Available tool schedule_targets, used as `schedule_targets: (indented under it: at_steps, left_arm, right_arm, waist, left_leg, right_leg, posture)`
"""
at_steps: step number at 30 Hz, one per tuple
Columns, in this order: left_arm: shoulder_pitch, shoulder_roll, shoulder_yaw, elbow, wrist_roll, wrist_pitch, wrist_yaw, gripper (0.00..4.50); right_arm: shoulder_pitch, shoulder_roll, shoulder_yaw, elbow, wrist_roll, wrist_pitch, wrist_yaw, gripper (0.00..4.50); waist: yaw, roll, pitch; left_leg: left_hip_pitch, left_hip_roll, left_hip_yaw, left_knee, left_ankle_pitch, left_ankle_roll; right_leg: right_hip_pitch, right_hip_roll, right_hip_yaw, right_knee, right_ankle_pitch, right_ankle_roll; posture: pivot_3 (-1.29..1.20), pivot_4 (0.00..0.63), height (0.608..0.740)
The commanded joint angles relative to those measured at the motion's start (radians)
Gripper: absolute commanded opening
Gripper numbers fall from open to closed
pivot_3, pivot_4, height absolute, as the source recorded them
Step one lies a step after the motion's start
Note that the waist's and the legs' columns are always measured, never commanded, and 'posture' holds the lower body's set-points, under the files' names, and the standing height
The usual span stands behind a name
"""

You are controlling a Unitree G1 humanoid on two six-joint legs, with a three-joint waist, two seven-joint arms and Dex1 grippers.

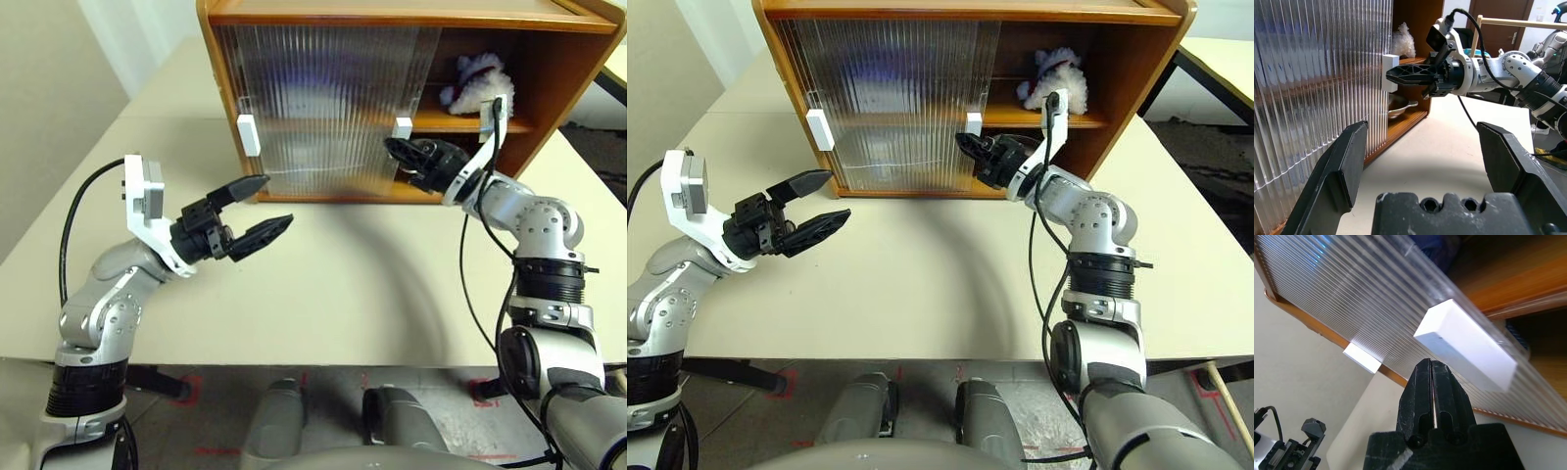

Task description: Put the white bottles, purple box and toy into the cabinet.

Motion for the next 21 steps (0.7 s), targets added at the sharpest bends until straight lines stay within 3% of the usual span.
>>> schedule_targets:
  at_steps: [1, 7, 21]
  left_arm:
    - [-0.001, -0.005, -0.017, -0.016, 0.008, 0.006, 0.005, 4.5]
    - [0.003, -0.006, -0.018, -0.02, 0.008, 0.008, 0.009, 4.5]
    - [-0.005, -0.01, -0.028, -0.017, 0.005, 0.015, 0.006, 4.5]
  right_arm:
    - [-0.015, 0.013, 0.022, 0.025, -0.035, -0.038, 0.0, 0.06]
    - [-0.023, 0.035, 0.029, 0.031, -0.066, -0.064, -0.01, 0.06]
    - [0.0, -0.034, 0.014, 0.042, -0.162, -0.155, -0.006, 0.06]
  waist:
    - [0.0, 0.0, 0.0]
    - [0.001, 0.0, 0.0]
    - [0.002, 0.0, 0.0]
  left_leg:
    - [0.0, 0.0, 0.0, 0.0, 0.0, 0.0]
    - [0.0, 0.0, 0.0, 0.0, 0.0, 0.0]
    - [0.0, 0.0, 0.0, 0.0, 0.0, 0.0]
  right_leg:
    - [0.0, 0.0, 0.0, 0.0, 0.0, 0.0]
    - [0.0, 0.0, 0.0, 0.0, 0.0, 0.0]
    - [0.0, -0.001, 0.0, 0.0, 0.0, 0.0]
  posture:
    - [0.25, 0.037, 0.74]
    - [0.25, 0.037, 0.74]
    - [0.23, 0.04, 0.74]
